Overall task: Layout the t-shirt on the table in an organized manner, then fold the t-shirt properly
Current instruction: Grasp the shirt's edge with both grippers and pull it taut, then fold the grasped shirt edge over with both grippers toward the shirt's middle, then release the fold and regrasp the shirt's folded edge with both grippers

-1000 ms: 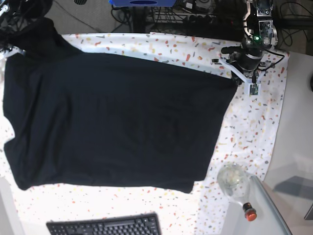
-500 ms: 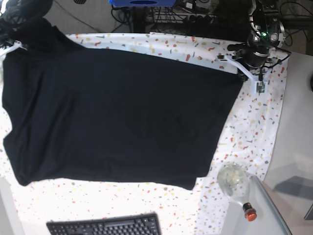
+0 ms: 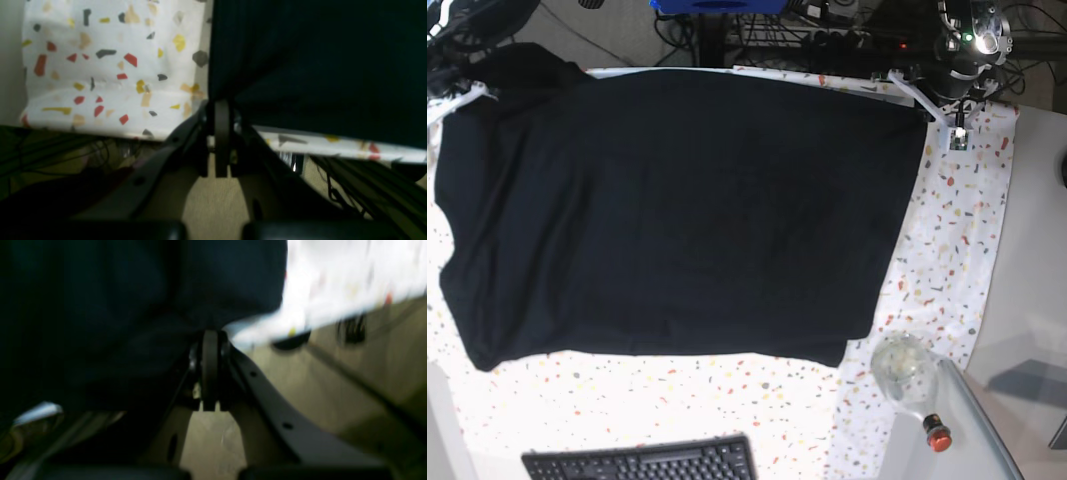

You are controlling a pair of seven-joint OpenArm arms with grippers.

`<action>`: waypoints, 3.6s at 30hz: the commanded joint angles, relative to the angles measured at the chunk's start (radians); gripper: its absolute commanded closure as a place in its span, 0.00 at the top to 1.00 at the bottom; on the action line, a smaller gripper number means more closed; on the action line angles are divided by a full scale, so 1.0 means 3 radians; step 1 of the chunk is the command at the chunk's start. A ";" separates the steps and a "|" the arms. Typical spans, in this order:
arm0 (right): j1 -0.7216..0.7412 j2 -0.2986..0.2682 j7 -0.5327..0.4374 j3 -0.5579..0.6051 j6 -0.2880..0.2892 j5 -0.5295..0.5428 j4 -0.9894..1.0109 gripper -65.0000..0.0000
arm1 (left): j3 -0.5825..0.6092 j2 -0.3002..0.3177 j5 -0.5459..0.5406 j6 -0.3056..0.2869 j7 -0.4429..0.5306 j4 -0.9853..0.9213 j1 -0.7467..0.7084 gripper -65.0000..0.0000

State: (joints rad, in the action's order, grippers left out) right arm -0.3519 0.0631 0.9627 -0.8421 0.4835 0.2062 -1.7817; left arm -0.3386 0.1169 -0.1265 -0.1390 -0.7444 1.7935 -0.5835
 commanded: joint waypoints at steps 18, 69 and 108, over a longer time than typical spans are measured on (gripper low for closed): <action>-0.0062 -0.0034 0.0052 -0.0029 0.0007 0.0006 -0.0273 0.00 | -0.0188 0.0022 0.0025 0.0016 0.0014 0.0279 -0.0078 0.00; 0.1800 -0.0699 -0.0424 0.0661 0.0002 -0.0020 0.1620 0.00 | -0.0127 -0.0004 0.0025 0.0021 -0.0119 -0.1168 0.1692 0.00; 0.0736 -0.0126 -0.0808 0.0089 -0.0054 0.0307 0.0121 0.59 | -0.0664 -0.0039 -0.1427 -0.0260 0.0970 -0.1117 0.1022 0.92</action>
State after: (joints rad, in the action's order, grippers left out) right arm -0.1417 0.0437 0.7486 -0.8070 0.4721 0.3019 -1.7264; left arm -0.5385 0.0998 -0.5346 -0.2024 -0.4644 1.4399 -0.2863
